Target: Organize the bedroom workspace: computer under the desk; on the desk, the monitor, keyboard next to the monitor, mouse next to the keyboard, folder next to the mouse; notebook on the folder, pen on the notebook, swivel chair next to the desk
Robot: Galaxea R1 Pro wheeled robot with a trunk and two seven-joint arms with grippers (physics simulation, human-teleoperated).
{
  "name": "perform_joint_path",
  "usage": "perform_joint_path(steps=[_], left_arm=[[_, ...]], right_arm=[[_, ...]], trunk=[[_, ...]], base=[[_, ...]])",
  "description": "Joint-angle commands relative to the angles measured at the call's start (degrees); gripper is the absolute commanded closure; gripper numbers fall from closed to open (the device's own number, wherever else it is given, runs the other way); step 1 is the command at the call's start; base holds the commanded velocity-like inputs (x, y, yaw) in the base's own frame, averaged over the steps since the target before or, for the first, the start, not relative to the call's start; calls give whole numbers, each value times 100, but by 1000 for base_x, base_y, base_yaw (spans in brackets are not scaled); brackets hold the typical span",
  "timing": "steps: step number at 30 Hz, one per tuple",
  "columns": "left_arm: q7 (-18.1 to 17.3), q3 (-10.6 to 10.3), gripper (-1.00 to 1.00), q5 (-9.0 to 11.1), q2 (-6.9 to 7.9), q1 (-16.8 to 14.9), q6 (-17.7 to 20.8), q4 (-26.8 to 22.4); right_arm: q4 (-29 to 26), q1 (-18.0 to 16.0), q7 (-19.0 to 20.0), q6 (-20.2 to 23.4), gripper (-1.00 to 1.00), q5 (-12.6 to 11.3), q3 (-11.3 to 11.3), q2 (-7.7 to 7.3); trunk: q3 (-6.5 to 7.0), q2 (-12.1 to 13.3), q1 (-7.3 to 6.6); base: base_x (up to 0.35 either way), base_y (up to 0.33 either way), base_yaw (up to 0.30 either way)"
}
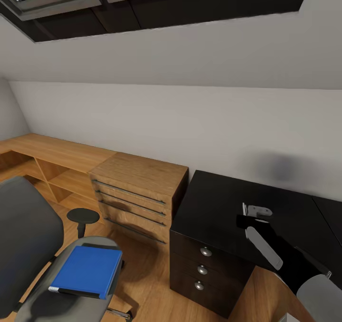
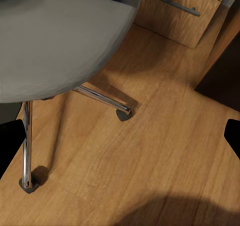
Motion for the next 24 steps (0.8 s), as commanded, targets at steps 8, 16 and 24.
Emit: perform_joint_path(steps=[8, 16, 24], left_arm=[[-19, 51, -100, -39, 1, -4, -47, 1], [-23, 51, -100, -35, 1, -4, -65, -5], [-23, 51, -100, -36, 1, -4, -66, -5]], right_arm=[[1778, -909, 1128, -10, 100, 53, 29, 147], [2104, -1049, 1344, -109, 100, 304, 30, 242], [2445, -1053, 1363, -289, 100, 331, 30, 313]], trunk=[[-7, -4, 0], [-7, -4, 0], [-43, -84, 44]], base=[[0, 0, 0], [0, 0, 0], [0, 0, 0]])
